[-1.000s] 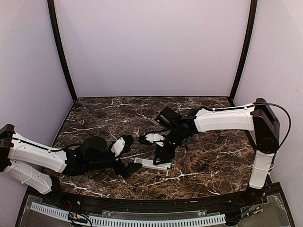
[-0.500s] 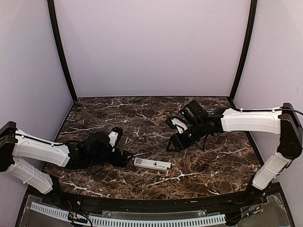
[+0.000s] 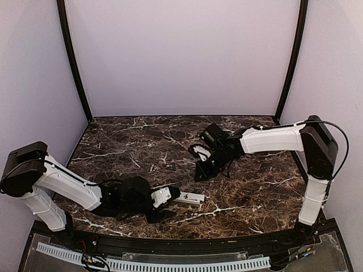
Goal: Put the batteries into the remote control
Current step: Adjust the battery cover on the remote control without the battery cover.
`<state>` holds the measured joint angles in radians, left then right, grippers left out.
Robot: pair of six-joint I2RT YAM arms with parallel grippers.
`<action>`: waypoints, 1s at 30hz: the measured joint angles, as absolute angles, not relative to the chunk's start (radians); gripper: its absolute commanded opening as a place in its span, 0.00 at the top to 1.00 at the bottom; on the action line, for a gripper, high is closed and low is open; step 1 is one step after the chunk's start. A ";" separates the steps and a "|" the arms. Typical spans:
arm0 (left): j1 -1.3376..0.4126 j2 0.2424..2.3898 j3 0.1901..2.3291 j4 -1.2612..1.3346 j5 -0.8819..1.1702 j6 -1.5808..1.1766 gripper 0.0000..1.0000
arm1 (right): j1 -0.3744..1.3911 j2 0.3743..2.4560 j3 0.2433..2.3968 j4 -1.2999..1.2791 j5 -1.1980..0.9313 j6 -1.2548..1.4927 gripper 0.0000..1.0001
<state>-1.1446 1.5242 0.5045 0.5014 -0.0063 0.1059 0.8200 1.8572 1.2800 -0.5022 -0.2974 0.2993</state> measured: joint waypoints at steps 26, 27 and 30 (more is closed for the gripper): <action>-1.168 1.861 0.740 0.551 0.091 0.273 1.00 | 0.892 1.979 1.271 -0.453 -0.300 0.305 0.99; -1.168 1.864 0.740 0.556 0.086 0.271 1.00 | 0.893 1.979 1.271 -0.451 -0.297 0.306 0.99; -1.168 1.872 0.740 0.573 0.068 0.265 1.00 | 0.898 1.979 1.271 -0.449 -0.290 0.310 0.99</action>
